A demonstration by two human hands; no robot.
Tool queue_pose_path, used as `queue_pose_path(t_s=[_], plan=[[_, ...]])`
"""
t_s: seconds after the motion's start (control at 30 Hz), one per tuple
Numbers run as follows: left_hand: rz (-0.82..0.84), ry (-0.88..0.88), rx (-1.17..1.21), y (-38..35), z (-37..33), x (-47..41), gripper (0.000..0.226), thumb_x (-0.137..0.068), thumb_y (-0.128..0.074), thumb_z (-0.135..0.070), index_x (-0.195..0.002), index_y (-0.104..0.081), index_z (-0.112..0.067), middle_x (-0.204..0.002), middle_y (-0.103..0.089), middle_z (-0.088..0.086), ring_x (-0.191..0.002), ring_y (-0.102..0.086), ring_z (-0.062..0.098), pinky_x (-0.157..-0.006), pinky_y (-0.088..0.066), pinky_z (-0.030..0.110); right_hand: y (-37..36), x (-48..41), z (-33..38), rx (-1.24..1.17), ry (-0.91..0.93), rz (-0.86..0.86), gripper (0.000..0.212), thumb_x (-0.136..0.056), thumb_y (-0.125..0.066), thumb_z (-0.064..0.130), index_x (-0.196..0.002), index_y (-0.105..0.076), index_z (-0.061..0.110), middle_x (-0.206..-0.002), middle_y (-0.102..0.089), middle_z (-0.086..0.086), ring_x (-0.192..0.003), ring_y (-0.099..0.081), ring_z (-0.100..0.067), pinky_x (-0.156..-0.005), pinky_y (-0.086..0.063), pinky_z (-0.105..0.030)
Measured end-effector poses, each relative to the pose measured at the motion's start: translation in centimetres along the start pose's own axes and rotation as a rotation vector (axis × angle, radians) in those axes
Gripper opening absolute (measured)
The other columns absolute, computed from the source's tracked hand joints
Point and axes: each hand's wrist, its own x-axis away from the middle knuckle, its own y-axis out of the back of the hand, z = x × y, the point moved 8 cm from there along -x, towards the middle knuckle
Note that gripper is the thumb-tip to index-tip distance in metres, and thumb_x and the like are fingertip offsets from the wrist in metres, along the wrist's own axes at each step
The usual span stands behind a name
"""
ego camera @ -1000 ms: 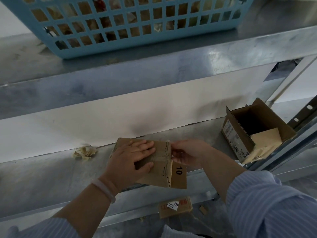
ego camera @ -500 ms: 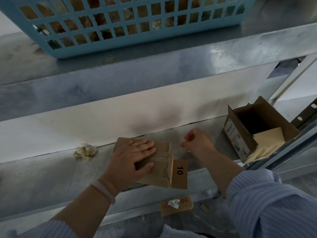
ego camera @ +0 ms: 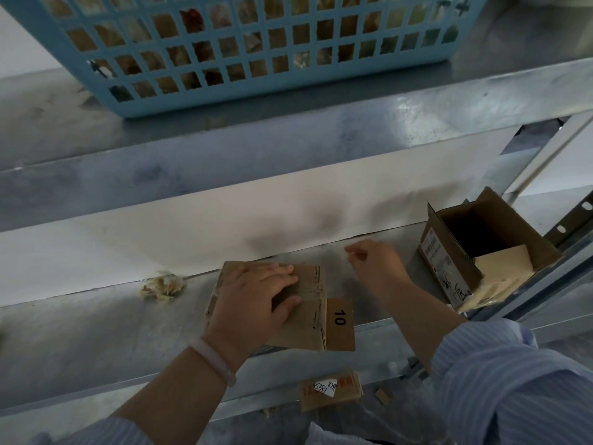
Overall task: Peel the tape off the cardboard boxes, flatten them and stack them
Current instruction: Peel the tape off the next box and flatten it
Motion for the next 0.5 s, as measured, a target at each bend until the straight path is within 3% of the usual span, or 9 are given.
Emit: queue_pose_path(t_s=[0.07,0.2,0.27,0.37,0.5], plan=[[0.022,-0.003,-0.023,0.1,-0.4,-0.3,0.046,-0.085,-0.045,-0.059,-0.112,-0.069,-0.03,-0.122,-0.064,-0.015,-0.114,-0.058,0.006,-0.099,-0.044,0.038,0.2,0.1,0.2,0.007,0.003,-0.026,0.005,-0.092,-0.064,0.019,-0.096,-0.064,0.022,-0.092,-0.066,0.005,-0.081,-0.059,-0.008,-0.06,-0.041,-0.016],[0.084,0.017,-0.031,0.0,-1.1,-0.8,0.053,-0.081,-0.041,-0.068,-0.113,-0.067,-0.034,-0.122,-0.062,-0.014,-0.11,-0.058,0.01,-0.094,-0.046,0.042,0.5,0.4,1.1,0.055,0.044,-0.064,0.014,-0.084,-0.072,0.015,-0.076,-0.062,0.021,-0.08,-0.064,0.004,-0.072,-0.059,-0.009,-0.057,-0.043,-0.016],[0.104,0.009,-0.073,-0.1,-1.5,-0.9,0.054,-0.081,-0.039,-0.07,-0.112,-0.066,-0.037,-0.12,-0.062,-0.015,-0.109,-0.057,0.012,-0.095,-0.045,0.049,0.3,0.4,1.2,0.048,0.049,-0.048,0.005,-0.088,-0.07,0.018,-0.084,-0.071,0.02,-0.085,-0.068,0.004,-0.075,-0.062,-0.006,-0.065,-0.046,-0.015],[0.093,0.009,-0.158,0.1,-1.8,-0.9,0.052,-0.081,-0.037,-0.07,-0.108,-0.068,-0.039,-0.115,-0.063,-0.017,-0.111,-0.056,0.012,-0.106,-0.029,0.063,0.3,0.2,0.7,0.014,0.026,-0.045,0.012,-0.094,-0.062,0.021,-0.102,-0.072,0.02,-0.094,-0.069,0.005,-0.081,-0.061,-0.007,-0.069,-0.045,-0.017],[-0.018,-0.11,-0.284,0.7,-2.9,-1.0,0.039,-0.082,-0.046,-0.059,-0.094,-0.073,-0.034,-0.098,-0.068,-0.015,-0.104,-0.058,0.013,-0.111,-0.022,0.055,0.7,0.0,0.1,-0.03,-0.016,-0.081,0.006,-0.091,-0.065,0.022,-0.093,-0.06,0.023,-0.085,-0.065,0.005,-0.077,-0.061,-0.011,-0.056,-0.041,-0.016]])
